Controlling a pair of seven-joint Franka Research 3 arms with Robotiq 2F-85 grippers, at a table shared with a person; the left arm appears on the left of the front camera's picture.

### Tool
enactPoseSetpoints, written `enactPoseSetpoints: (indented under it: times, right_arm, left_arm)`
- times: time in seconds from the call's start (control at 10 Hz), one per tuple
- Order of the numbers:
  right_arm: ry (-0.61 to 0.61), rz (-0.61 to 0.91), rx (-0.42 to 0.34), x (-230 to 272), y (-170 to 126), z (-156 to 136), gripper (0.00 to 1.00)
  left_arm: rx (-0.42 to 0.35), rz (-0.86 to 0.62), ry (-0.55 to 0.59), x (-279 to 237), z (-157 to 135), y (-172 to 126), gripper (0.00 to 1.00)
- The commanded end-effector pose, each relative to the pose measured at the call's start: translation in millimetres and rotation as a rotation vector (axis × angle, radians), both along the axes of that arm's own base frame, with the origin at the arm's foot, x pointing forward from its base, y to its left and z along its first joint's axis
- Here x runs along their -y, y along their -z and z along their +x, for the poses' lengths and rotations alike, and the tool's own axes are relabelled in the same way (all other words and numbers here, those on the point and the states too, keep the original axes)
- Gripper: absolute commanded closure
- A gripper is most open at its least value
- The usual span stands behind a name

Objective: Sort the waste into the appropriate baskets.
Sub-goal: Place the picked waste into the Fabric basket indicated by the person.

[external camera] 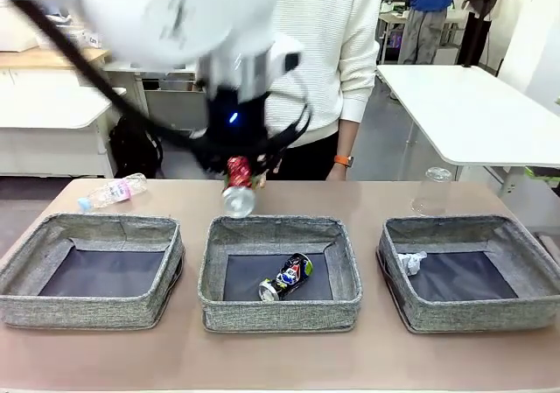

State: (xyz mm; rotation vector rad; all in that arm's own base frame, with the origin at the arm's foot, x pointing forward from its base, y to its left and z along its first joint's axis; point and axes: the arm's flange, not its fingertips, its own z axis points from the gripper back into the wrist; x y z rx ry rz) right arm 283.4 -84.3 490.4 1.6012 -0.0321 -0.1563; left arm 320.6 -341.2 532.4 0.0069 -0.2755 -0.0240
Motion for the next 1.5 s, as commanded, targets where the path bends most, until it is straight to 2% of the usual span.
enactPoseSetpoints:
  times: [0.0, 0.1, 0.2, 0.5, 0.9, 1.0, 1.2, 1.4]
  right_arm:
    - [-0.001, 0.014, 0.021, 0, -2, 1, 0.00]
    - [-0.001, 0.014, 0.021, 0, -2, 1, 0.00]
    - [-0.001, 0.014, 0.021, 0, -2, 1, 0.00]
    - [-0.001, 0.014, 0.021, 0, -2, 1, 0.00]
    - [-0.001, 0.014, 0.021, 0, -2, 1, 0.00]
    - [-0.001, 0.014, 0.021, 0, -2, 1, 0.00]
    - [-0.001, 0.014, 0.021, 0, -2, 1, 0.00]
    - [-0.001, 0.014, 0.021, 0, -2, 1, 0.00]
  left_arm:
    - [-0.001, -0.120, 0.048, -47, 10, 50, 0.66]
    - [-0.026, -0.120, 0.020, -48, 20, 67, 0.66]
    - [-0.047, -0.140, 0.041, -46, 24, 75, 0.66]
    - [-0.079, -0.166, 0.057, -40, 26, 75, 0.66]
    - [-0.084, -0.168, 0.056, -40, 33, 76, 0.66]
    - [-0.110, -0.160, 0.058, -40, 33, 76, 0.14]
    - [-0.114, -0.160, 0.062, -40, 34, 77, 0.00]
    - [-0.112, -0.162, 0.065, -40, 33, 76, 0.00]
